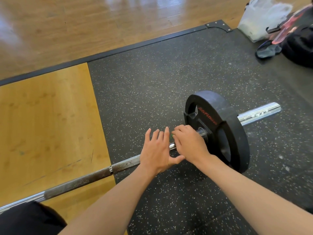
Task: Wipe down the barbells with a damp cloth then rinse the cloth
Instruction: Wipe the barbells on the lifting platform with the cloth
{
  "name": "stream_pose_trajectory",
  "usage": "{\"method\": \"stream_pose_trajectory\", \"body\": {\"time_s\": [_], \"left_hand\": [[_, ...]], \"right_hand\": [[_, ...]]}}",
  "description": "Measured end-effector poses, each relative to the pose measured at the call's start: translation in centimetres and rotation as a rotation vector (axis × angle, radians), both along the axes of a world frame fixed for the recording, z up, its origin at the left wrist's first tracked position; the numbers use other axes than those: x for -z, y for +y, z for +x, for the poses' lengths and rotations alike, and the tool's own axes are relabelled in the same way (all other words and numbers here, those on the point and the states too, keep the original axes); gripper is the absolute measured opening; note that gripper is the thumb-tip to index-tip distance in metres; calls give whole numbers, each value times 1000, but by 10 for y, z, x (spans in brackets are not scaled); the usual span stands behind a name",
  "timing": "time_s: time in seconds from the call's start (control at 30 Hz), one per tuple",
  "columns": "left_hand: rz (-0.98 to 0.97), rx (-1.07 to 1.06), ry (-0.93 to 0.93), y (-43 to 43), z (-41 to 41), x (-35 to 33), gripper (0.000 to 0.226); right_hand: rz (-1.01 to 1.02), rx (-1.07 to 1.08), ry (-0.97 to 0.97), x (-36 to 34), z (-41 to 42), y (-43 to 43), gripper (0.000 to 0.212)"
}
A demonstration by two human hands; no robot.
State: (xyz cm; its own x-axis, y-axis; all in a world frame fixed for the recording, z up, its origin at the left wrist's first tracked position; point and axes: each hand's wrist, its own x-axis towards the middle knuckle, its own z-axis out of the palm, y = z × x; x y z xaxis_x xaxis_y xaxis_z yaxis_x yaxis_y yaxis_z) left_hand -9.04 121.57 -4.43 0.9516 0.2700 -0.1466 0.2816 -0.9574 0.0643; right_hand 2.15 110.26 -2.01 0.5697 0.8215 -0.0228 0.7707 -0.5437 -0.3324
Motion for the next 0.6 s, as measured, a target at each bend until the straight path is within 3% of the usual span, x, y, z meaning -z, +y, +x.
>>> {"method": "stream_pose_trajectory", "body": {"time_s": [0.1,0.17,0.27,0.37,0.5,0.6], "left_hand": [[-11,-3,5,0,-1,-1,126],[-4,0,13,1,0,-3,124],[8,4,24,1,1,-5,123],[-4,0,13,1,0,-5,125],[-10,0,26,-1,-1,-6,129],[-13,-2,28,-2,-1,-5,130]], "right_hand": [[-385,195,245,-18,24,36,26],[-603,215,357,-28,35,57,37],[-696,183,338,-25,36,66,44],[-505,149,186,-13,27,48,29],[75,111,-22,16,0,1,35],[188,93,-161,34,-19,-25,40]]}}
